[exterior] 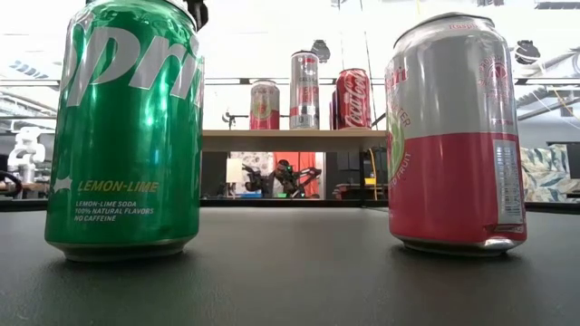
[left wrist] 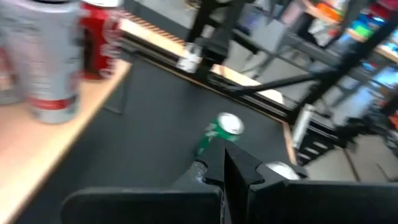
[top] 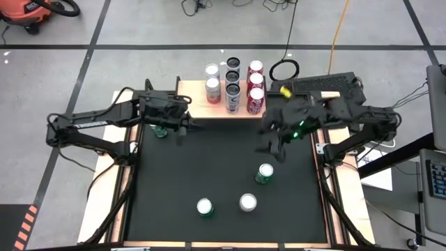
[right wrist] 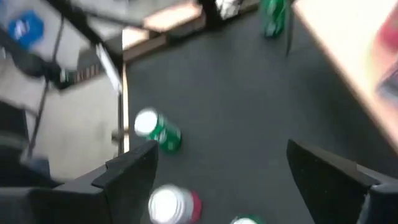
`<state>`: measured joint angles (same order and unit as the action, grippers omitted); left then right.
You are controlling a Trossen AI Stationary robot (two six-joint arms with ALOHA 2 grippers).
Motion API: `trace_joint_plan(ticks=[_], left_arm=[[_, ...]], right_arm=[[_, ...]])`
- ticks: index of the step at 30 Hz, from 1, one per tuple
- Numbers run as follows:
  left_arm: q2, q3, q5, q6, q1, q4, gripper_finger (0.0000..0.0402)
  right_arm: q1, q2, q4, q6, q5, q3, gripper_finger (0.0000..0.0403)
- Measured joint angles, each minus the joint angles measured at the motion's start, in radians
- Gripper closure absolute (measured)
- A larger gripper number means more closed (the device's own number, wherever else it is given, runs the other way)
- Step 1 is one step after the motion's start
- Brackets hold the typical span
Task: Place canned beverage on shelf
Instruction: Put the pink white soda can aligned with the other pink white soda cans on the shelf
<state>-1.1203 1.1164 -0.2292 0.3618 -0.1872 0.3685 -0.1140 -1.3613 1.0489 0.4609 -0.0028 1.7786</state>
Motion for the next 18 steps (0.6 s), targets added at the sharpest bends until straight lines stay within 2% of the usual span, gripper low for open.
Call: trace_joint_plan(ticks=[9,13,18], left_arm=[[0.022,0.0,-0.011,0.059,0.151,0.02,0.0401],[0.022,0.0,-0.009,0.078,0.213,0.021,0.0401],[0.022,0.0,0.033,0.079,0.276,0.077,0.0401]], right_arm=[[-0.179,-0.151,0.029,0.086,-0.002,0.0,0.0071],[-0.241,-0.216,0.03,0.204,-0.003,0.0,0.0067],[-0.313,-0.275,0.025,0.345,-0.1,0.0,0.0039]])
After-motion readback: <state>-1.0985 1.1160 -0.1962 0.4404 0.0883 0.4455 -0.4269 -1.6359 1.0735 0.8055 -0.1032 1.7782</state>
